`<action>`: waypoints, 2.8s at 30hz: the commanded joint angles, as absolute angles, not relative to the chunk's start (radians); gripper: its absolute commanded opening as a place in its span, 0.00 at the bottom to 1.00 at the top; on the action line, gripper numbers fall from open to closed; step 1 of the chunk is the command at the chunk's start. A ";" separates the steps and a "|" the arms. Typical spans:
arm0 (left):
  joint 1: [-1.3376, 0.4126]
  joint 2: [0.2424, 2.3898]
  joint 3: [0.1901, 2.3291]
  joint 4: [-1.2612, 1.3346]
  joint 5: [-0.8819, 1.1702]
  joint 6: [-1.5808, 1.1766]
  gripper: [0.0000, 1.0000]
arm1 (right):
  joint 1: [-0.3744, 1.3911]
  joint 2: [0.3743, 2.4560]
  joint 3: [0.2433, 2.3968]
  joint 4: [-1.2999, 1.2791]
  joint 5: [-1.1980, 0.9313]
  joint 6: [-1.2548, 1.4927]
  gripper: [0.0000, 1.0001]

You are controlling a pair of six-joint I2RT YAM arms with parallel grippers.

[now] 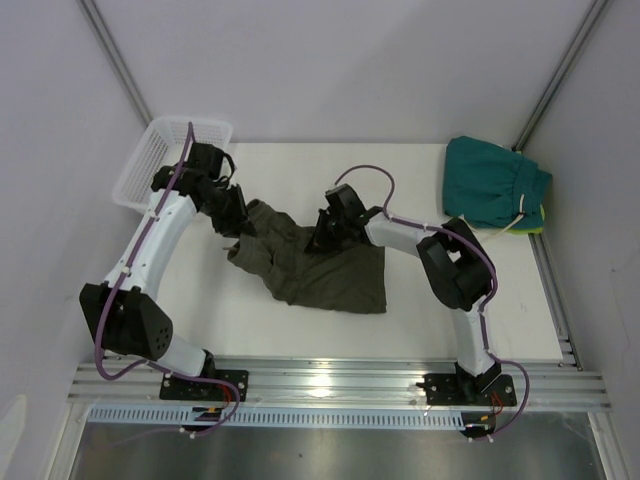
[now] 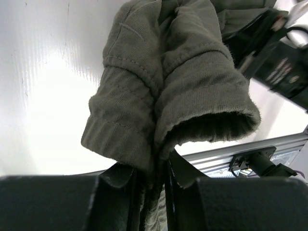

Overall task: Fold and stack the shorts
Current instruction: Fold the shorts

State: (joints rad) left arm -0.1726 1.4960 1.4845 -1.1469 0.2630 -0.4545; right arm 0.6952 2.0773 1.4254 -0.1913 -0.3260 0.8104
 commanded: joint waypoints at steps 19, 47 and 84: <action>-0.209 1.473 1.537 -1.172 0.284 -0.463 0.01 | 0.719 2.307 1.631 -0.190 -0.239 0.847 0.00; -0.322 1.565 1.641 -1.190 0.114 -0.644 0.00 | 0.368 1.553 1.011 -0.354 -0.232 0.621 0.00; -0.795 2.077 2.226 -1.557 -0.397 -0.907 0.00 | 0.460 1.759 0.923 -0.290 -0.206 0.673 0.00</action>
State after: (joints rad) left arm -0.7639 2.0613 2.1666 -1.3609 -0.3527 -0.8833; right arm 0.4473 1.7103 0.9249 -0.3115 -0.2173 0.6559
